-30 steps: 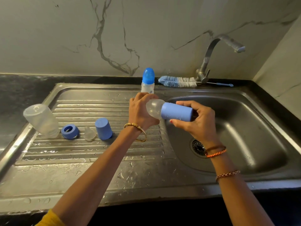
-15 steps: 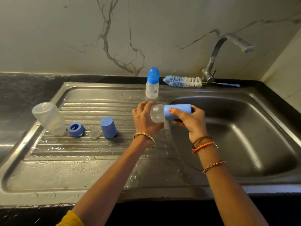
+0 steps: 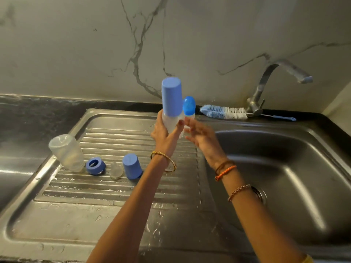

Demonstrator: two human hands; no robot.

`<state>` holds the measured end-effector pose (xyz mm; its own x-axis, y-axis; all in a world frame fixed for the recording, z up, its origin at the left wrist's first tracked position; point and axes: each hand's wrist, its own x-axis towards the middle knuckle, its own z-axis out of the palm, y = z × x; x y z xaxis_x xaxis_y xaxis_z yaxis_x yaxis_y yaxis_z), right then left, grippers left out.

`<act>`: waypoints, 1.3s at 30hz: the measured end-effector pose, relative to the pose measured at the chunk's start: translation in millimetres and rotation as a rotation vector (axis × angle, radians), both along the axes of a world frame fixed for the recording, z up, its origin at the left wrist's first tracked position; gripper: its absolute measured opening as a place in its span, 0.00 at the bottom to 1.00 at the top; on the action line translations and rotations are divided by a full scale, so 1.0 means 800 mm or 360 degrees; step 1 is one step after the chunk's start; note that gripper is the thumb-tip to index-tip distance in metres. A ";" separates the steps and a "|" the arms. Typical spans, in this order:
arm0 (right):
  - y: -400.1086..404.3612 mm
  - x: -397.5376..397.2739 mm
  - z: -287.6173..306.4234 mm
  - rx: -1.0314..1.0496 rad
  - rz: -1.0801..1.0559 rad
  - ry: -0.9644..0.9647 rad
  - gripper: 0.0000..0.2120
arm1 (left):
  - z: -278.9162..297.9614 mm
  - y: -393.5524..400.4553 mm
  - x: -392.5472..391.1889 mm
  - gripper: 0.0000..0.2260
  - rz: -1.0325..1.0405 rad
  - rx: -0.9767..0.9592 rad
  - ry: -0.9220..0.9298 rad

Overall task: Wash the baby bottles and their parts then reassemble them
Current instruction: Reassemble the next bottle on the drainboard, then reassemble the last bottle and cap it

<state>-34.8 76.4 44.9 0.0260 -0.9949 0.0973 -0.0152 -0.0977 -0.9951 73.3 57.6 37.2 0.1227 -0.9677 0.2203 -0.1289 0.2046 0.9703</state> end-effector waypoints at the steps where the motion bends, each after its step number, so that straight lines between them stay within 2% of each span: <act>1: -0.007 0.005 -0.011 0.0050 -0.0009 -0.0058 0.18 | -0.009 -0.007 0.000 0.37 0.0058 0.0044 -0.0019; 4: -0.026 0.018 -0.034 0.0190 -0.0034 -0.0245 0.18 | -0.025 -0.028 -0.003 0.38 0.0115 0.0157 0.0083; 6: -0.042 0.021 -0.041 0.0259 -0.0066 -0.0316 0.17 | -0.031 -0.046 -0.005 0.29 0.0142 0.0245 0.0214; 8: -0.059 0.024 -0.049 0.0314 -0.0082 -0.0257 0.16 | -0.039 -0.065 -0.004 0.21 0.0219 0.0339 0.0251; 14: -0.101 0.043 -0.054 0.0401 -0.0114 -0.0182 0.16 | -0.059 -0.102 -0.001 0.18 0.0376 0.0406 0.0192; 16: -0.115 0.039 -0.087 0.0471 -0.0112 -0.0113 0.16 | -0.063 -0.113 -0.001 0.18 0.0412 0.0376 0.0131; 19: -0.128 0.029 -0.129 0.0767 -0.0077 -0.0049 0.15 | -0.065 -0.128 0.000 0.18 0.0432 0.0338 -0.0023; 24: -0.144 0.041 -0.073 0.0494 -0.0130 -0.0074 0.17 | -0.070 -0.142 0.005 0.17 0.0430 0.0370 -0.0044; 32: -0.138 0.043 -0.085 0.0411 -0.0130 -0.0013 0.18 | -0.077 -0.142 0.009 0.19 0.0312 0.0309 -0.0053; 35: -0.133 0.040 -0.084 0.0389 -0.0173 -0.0045 0.15 | -0.073 -0.136 0.007 0.21 0.0318 0.0276 -0.0126; 39: -0.109 0.032 -0.067 0.0228 -0.0264 0.0152 0.10 | -0.043 -0.113 0.001 0.18 0.0414 0.0188 -0.0207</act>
